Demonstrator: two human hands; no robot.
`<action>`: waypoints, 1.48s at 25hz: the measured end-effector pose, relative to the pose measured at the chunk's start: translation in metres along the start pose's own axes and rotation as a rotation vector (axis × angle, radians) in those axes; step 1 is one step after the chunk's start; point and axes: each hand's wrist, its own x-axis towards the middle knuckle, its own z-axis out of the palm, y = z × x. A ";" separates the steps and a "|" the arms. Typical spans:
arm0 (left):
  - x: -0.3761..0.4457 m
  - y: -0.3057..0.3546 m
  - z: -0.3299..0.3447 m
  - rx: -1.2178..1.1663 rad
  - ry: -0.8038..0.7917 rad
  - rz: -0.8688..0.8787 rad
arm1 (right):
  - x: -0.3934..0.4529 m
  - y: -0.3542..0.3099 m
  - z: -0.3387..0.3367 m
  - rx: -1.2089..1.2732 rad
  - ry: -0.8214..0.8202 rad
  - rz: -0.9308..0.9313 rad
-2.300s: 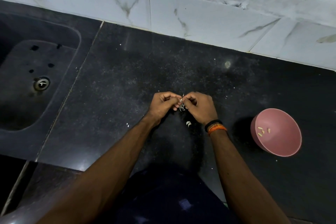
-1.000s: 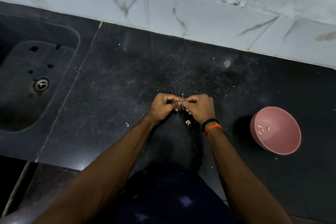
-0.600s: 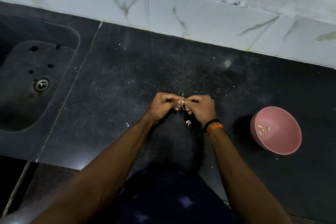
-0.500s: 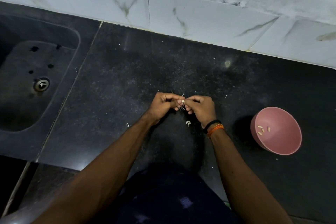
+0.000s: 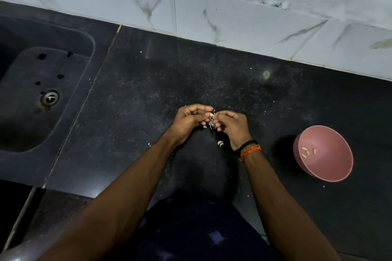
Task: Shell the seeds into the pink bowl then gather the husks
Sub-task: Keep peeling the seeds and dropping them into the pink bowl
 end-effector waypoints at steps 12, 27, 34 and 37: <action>-0.002 -0.003 0.004 0.111 -0.003 0.075 | -0.003 -0.003 -0.001 0.000 -0.023 0.003; -0.006 0.000 0.001 -0.072 0.045 0.037 | -0.002 0.001 -0.011 -0.295 0.071 -0.090; -0.006 -0.003 0.003 -0.061 0.075 0.056 | 0.001 -0.016 -0.012 -0.654 0.007 -0.332; -0.005 -0.003 0.002 -0.057 0.075 0.050 | -0.001 -0.020 -0.011 -0.692 0.015 -0.360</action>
